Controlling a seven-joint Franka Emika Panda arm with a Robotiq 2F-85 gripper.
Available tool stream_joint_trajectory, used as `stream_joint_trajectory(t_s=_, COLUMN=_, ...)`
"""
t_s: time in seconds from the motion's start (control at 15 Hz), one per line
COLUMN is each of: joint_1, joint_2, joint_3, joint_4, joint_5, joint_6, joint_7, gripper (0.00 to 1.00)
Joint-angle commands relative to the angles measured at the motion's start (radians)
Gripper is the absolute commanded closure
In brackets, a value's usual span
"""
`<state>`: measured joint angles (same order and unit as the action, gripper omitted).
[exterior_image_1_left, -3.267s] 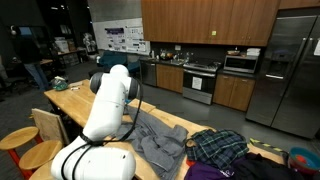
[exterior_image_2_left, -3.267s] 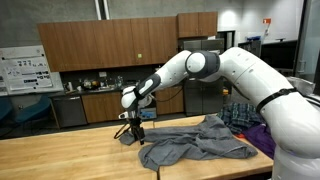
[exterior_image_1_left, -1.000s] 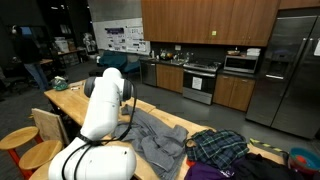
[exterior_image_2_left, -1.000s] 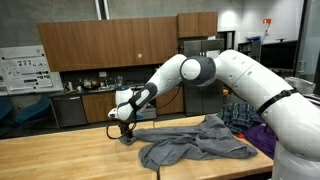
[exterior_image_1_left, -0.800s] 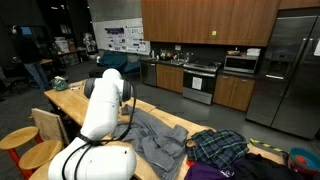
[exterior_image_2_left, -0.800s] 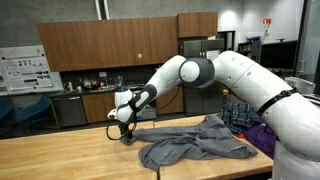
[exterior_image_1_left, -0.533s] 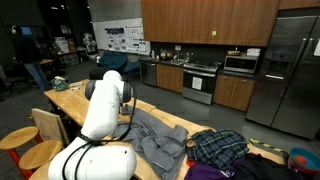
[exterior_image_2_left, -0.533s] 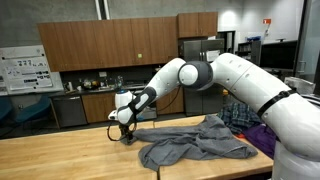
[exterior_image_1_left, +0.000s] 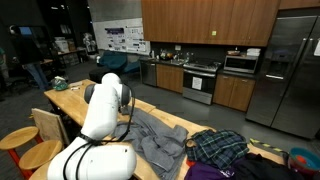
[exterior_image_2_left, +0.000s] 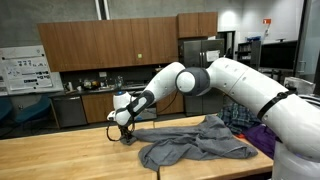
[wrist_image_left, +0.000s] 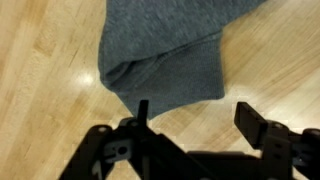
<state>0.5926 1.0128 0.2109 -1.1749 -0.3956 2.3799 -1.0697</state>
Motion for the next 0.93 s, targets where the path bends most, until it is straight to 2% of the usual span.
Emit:
stream_joint_trajectory(t_s=0.0, joint_1=0.044, joint_2=0.042, joint_3=-0.032, joint_4=0.101, joint_5=-0.03, joint_6=-0.06, joint_7=0.011, gripper=0.16)
stream_joint_trajectory(t_s=0.13, joint_1=0.057, joint_2=0.054, joint_3=-0.041, joint_4=0.128, joint_5=-0.029, joint_6=-0.089, joint_7=0.01, gripper=0.17)
stream_joint_trajectory(t_s=0.4, joint_1=0.063, joint_2=0.051, joint_3=-0.051, joint_4=0.118, joint_5=-0.01, joint_6=-0.163, joint_7=0.041, gripper=0.0)
stream_joint_trajectory(t_s=0.6, joint_1=0.058, joint_2=0.009, joint_3=-0.054, joint_4=0.055, joint_5=-0.008, joint_6=-0.19, joint_7=0.104, gripper=0.0)
stream_joint_trajectory(t_s=0.87, joint_1=0.049, joint_2=-0.053, joint_3=-0.053, joint_4=-0.034, joint_5=-0.01, joint_6=-0.155, joint_7=0.192, gripper=0.0)
